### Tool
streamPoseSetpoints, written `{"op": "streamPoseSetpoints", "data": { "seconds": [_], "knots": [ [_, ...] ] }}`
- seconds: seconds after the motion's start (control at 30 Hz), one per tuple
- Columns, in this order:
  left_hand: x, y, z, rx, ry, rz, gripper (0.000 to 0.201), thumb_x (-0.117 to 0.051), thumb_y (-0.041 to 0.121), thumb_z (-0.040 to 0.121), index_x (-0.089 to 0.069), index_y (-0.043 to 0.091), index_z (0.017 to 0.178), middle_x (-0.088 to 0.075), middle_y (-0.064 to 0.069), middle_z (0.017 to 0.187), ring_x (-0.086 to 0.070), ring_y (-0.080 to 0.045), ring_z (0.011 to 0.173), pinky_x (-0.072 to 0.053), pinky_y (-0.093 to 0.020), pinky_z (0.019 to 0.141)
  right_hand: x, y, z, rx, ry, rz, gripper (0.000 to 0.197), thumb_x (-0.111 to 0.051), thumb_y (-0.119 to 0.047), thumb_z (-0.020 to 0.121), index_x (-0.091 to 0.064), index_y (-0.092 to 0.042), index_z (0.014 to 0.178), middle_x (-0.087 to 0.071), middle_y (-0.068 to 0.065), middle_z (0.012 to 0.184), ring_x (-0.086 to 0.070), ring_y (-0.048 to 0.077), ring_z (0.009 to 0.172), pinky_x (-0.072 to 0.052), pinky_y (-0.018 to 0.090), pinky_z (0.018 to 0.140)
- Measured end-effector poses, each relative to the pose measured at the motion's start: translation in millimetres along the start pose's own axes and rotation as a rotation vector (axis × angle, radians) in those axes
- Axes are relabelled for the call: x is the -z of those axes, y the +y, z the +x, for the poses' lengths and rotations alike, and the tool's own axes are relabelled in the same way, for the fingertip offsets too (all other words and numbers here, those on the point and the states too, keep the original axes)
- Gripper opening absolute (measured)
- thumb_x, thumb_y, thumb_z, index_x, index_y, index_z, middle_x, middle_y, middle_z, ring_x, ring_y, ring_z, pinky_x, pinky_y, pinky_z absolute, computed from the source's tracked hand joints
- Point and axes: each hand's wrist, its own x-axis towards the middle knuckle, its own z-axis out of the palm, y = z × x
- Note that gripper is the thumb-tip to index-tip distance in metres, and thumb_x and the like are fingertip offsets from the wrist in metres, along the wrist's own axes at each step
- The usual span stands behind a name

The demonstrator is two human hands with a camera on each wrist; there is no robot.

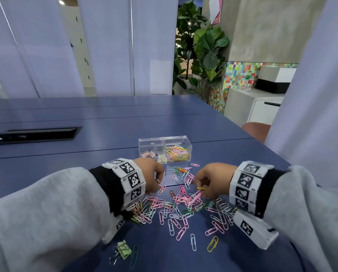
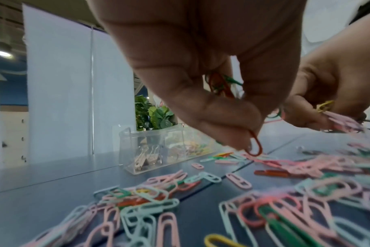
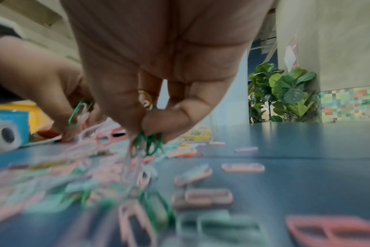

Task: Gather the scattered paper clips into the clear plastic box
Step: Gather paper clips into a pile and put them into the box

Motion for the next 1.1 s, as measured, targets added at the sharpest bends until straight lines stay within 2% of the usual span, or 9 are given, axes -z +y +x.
{"op": "streamPoseSetpoints", "data": {
  "seconds": [0.2,0.33,0.47,0.57,0.7,0.8,0.87,0.97,1.1],
  "knots": [
    [14.3,-15.4,-3.2,0.036,0.058,-0.197,0.022,-0.067,0.012,0.073,-0.052,0.022,0.061,-0.061,0.006,0.066,-0.055,-0.011,0.058,-0.047,-0.021,0.062,49.8,2.4,20.4,-0.002,0.182,0.189,0.024,-0.069,-0.01,0.076,-0.056,-0.024,0.061,-0.06,-0.011,0.056,-0.058,0.005,0.053,-0.048,0.021,0.063],
    [21.0,-25.0,-8.4,0.04,0.091,-0.326,0.023,-0.065,0.005,0.071,-0.054,0.021,0.06,-0.062,0.005,0.056,-0.061,-0.011,0.053,-0.054,-0.023,0.063,73.5,2.0,57.8,-0.011,0.335,0.307,0.027,-0.068,-0.004,0.076,-0.055,-0.022,0.06,-0.059,-0.006,0.057,-0.058,0.005,0.048,-0.051,0.021,0.06],
    [29.2,-33.3,-10.5,0.032,0.101,-0.352,0.02,-0.065,0.003,0.071,-0.056,0.02,0.063,-0.062,0.004,0.057,-0.06,-0.015,0.057,-0.057,-0.032,0.069,84.8,-1.2,99.0,-0.094,0.481,0.273,0.022,-0.068,-0.009,0.076,-0.055,-0.022,0.063,-0.061,-0.002,0.067,-0.062,0.018,0.072,-0.052,0.029,0.072],
    [38.4,-38.1,-4.9,0.043,0.109,-0.384,0.02,-0.064,0.001,0.072,-0.058,0.019,0.065,-0.064,0.001,0.061,-0.062,-0.016,0.058,-0.058,-0.031,0.068,82.7,-2.3,119.5,-0.146,0.466,0.189,0.008,-0.064,-0.011,0.08,-0.065,-0.018,0.083,-0.065,0.002,0.088,-0.058,0.019,0.084,-0.043,0.026,0.071],
    [47.4,-37.8,15.4,0.062,0.141,-0.424,0.026,-0.064,-0.001,0.074,-0.054,0.02,0.062,-0.065,0.001,0.061,-0.063,-0.008,0.051,-0.057,-0.021,0.062,70.4,4.3,131.0,-0.14,0.371,0.166,0.021,-0.061,-0.007,0.08,-0.068,-0.017,0.096,-0.069,0.003,0.109,-0.062,0.022,0.102,-0.048,0.028,0.085],
    [53.4,-29.7,41.9,0.063,0.188,-0.443,0.023,-0.068,0.004,0.075,-0.055,0.019,0.064,-0.068,-0.007,0.069,-0.068,-0.022,0.066,-0.06,-0.037,0.077,63.4,9.8,124.1,-0.104,0.371,0.176,0.022,-0.061,-0.008,0.081,-0.068,-0.017,0.099,-0.068,0.001,0.107,-0.062,0.021,0.102,-0.048,0.027,0.085],
    [57.2,-21.1,61.8,0.062,0.217,-0.422,0.022,-0.07,0.008,0.074,-0.055,0.019,0.062,-0.067,-0.003,0.066,-0.068,-0.022,0.069,-0.059,-0.039,0.08,60.8,14.6,113.4,-0.07,0.39,0.193,0.02,-0.061,-0.01,0.082,-0.068,-0.017,0.099,-0.066,-0.001,0.098,-0.062,0.019,0.1,-0.045,0.024,0.081],
    [61.9,-2.9,89.5,0.07,0.235,-0.365,0.02,-0.068,0.012,0.075,-0.054,0.019,0.063,-0.065,0.002,0.063,-0.069,-0.022,0.075,-0.058,-0.038,0.082,60.4,22.8,90.3,-0.027,0.421,0.168,0.018,-0.061,-0.013,0.082,-0.068,-0.017,0.098,-0.059,-0.006,0.087,-0.059,0.015,0.09,-0.04,0.02,0.076],
    [60.7,18.8,117.9,0.094,0.218,-0.293,0.014,-0.067,0.013,0.079,-0.058,0.019,0.071,-0.066,-0.001,0.077,-0.065,-0.024,0.088,-0.05,-0.025,0.076,60.8,35.0,58.0,0.006,0.397,0.126,0.015,-0.063,-0.019,0.083,-0.067,-0.018,0.097,-0.059,-0.007,0.085,-0.054,0.009,0.082,-0.039,0.02,0.074]
  ]
}}
